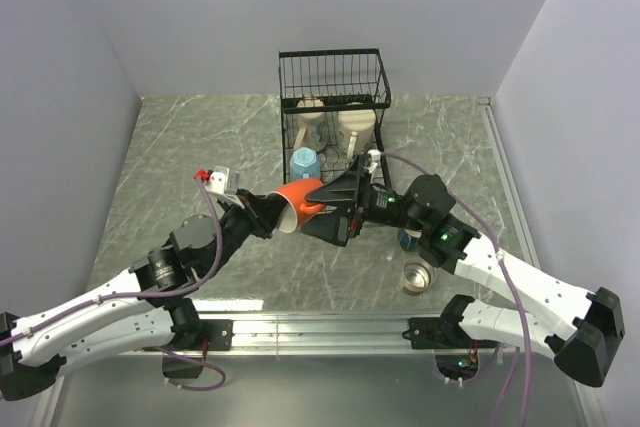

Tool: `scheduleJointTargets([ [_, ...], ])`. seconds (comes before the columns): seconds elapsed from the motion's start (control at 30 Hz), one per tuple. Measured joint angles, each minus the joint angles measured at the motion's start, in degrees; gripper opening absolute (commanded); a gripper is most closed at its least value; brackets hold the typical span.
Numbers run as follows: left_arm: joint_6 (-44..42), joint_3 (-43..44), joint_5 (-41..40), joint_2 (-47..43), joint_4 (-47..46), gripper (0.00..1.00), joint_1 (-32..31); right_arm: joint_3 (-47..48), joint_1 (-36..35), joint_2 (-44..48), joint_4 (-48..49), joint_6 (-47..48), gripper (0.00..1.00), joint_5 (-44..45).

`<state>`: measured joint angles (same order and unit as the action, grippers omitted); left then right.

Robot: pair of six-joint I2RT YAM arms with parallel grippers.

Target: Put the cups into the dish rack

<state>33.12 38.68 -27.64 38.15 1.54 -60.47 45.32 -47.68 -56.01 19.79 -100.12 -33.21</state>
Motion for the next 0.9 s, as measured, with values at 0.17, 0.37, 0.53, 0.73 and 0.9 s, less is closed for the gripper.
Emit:
scheduleJointTargets([
  [0.17, -7.9, -0.1, 0.0, -0.3, -4.2, 0.0, 0.0, -2.1, -0.2, -3.2, 8.6, -8.2, 0.96, -2.5],
  [0.37, -15.8, -0.2, 0.2, -5.5, -6.2, 0.0, 0.0, -2.6, 0.1, -5.5, 13.8, -12.0, 0.79, -4.6],
  [0.53, -19.7, 0.5, 1.7, -7.8, -5.3, 0.0, 0.0, -2.6, 0.7, -7.2, 13.9, -12.5, 0.59, -6.8],
  [0.73, -22.0, 2.0, 4.0, -7.2, -2.4, 0.0, 0.0, 0.0, 0.7, -11.7, 13.3, -12.0, 0.51, -9.5],
  [0.9, -24.8, 3.3, 3.5, -7.3, -1.1, 0.0, 0.6, 3.2, 1.0, -14.3, 12.5, -11.8, 0.31, -13.2],
])
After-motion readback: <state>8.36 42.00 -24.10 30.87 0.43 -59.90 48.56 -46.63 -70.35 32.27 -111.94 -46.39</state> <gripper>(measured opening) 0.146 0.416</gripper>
